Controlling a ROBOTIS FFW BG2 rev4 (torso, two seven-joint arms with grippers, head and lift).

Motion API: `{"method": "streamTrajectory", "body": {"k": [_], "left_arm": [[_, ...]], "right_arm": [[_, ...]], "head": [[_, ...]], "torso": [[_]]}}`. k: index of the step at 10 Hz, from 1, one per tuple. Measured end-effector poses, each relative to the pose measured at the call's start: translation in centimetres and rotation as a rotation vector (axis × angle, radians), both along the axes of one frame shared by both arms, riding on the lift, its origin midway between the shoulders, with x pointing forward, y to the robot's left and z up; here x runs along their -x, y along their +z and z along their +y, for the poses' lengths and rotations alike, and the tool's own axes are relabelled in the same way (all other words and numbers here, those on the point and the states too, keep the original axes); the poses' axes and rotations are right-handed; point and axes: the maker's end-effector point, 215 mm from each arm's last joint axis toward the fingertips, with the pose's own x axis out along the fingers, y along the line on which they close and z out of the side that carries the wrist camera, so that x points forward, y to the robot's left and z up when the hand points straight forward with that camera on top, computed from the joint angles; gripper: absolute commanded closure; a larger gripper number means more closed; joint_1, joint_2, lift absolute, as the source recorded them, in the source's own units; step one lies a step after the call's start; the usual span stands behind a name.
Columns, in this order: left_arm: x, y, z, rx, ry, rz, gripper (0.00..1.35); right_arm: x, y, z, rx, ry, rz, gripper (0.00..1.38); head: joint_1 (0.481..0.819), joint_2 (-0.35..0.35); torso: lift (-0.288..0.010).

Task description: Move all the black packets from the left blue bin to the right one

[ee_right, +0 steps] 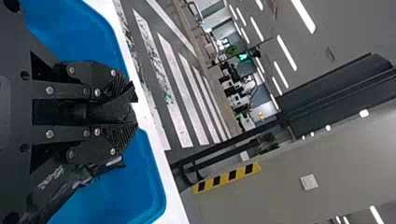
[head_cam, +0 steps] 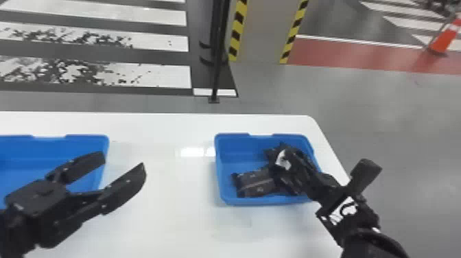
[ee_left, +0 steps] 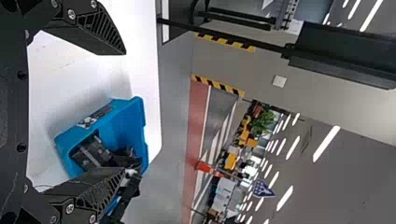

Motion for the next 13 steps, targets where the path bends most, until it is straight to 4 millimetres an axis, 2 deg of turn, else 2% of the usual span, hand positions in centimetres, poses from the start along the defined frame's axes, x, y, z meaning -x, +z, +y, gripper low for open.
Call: {"method": "streamTrajectory", "body": {"k": [1, 2, 3, 4, 7, 8, 9, 10, 13], "left_arm": [[0.3, 0.9, 1.0, 0.011, 0.028, -0.03, 0.17], [0.5, 1.6, 2.1, 0.018, 0.051, -0.06, 0.17], [0.9, 2.1, 2.9, 0.019, 0.071, -0.087, 0.17], [1.4, 2.8, 3.9, 0.016, 0.1, -0.122, 0.17], [3.4, 6.7, 9.2, -0.038, 0.27, -0.29, 0.17], [4.6, 7.7, 10.8, -0.066, 0.334, -0.332, 0.17], [5.9, 7.8, 11.7, -0.078, 0.384, -0.335, 0.17], [6.7, 7.3, 12.2, -0.09, 0.415, -0.323, 0.17], [8.0, 4.3, 13.3, -0.131, 0.461, -0.254, 0.18]], "right_arm": [[0.7, -0.5, -1.6, 0.005, -0.028, 0.009, 0.18], [1.8, -0.5, -3.3, 0.026, -0.056, 0.004, 0.08], [3.2, 0.2, -4.5, 0.067, -0.074, -0.012, 0.11], [4.9, 1.3, -4.7, 0.114, -0.075, -0.032, 0.11], [11.3, 6.4, -2.3, 0.26, -0.069, -0.12, 0.11], [12.9, 8.0, -0.4, 0.299, -0.039, -0.154, 0.11], [14.5, 9.9, 1.4, 0.339, -0.011, -0.193, 0.11], [16.2, 11.3, 2.3, 0.377, 0.004, -0.222, 0.11], [20.2, 12.1, 2.7, 0.436, -0.001, -0.232, 0.11]], "head": [[0.695, -0.236], [0.695, -0.247], [0.695, -0.254], [0.695, -0.26], [0.695, -0.191], [0.695, -0.145], [0.695, -0.102], [0.695, -0.09], [0.695, -0.061]], "torso": [[-0.121], [-0.121], [-0.121], [-0.121], [-0.121], [-0.121], [-0.121], [-0.121], [-0.121]]}}
